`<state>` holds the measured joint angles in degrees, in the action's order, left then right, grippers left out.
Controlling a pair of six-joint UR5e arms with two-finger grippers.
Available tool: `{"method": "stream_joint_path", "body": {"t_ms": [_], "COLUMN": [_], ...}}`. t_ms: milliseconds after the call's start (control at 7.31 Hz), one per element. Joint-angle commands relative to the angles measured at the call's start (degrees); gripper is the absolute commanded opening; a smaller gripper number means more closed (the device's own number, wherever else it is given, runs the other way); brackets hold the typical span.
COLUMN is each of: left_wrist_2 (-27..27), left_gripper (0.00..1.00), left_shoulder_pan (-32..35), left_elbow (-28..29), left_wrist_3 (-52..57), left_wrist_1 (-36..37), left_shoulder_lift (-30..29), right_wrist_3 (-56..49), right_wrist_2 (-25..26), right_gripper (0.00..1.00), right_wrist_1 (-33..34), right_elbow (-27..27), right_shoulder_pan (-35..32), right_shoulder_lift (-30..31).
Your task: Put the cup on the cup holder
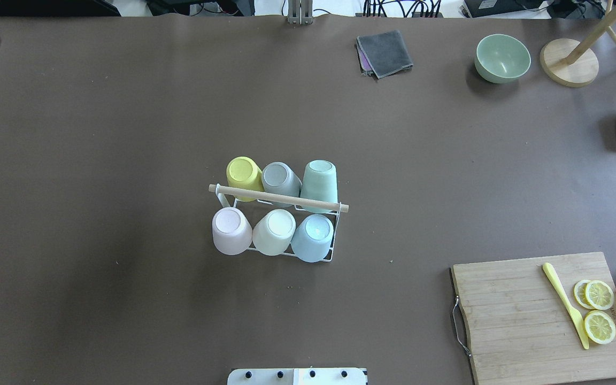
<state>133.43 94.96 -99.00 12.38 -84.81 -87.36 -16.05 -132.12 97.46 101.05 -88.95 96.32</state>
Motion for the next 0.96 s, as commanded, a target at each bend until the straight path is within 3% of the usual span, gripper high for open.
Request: {"method": "stream_joint_path", "body": {"t_ms": [0,821], "left_wrist_2": [-0.01,-0.01], "left_gripper": [0.99,0.99], "left_shoulder_pan": [-0.03,0.05], "left_elbow": [0.04,0.04], "left_wrist_3": [0.01,0.10], "left_wrist_1": [0.00,0.00], "left_shoulder_lift": [0.00,0.00], "right_wrist_3": [-0.12,-0.04], "right_wrist_2": [0.19,0.46], "right_gripper": [1.00,1.00], "right_wrist_1": [-0.07,-0.16], "right_elbow": [0.02,-0.68], "right_shoulder_pan": [0.00,0.00], "right_shoulder_lift": [0.18,0.09]}}
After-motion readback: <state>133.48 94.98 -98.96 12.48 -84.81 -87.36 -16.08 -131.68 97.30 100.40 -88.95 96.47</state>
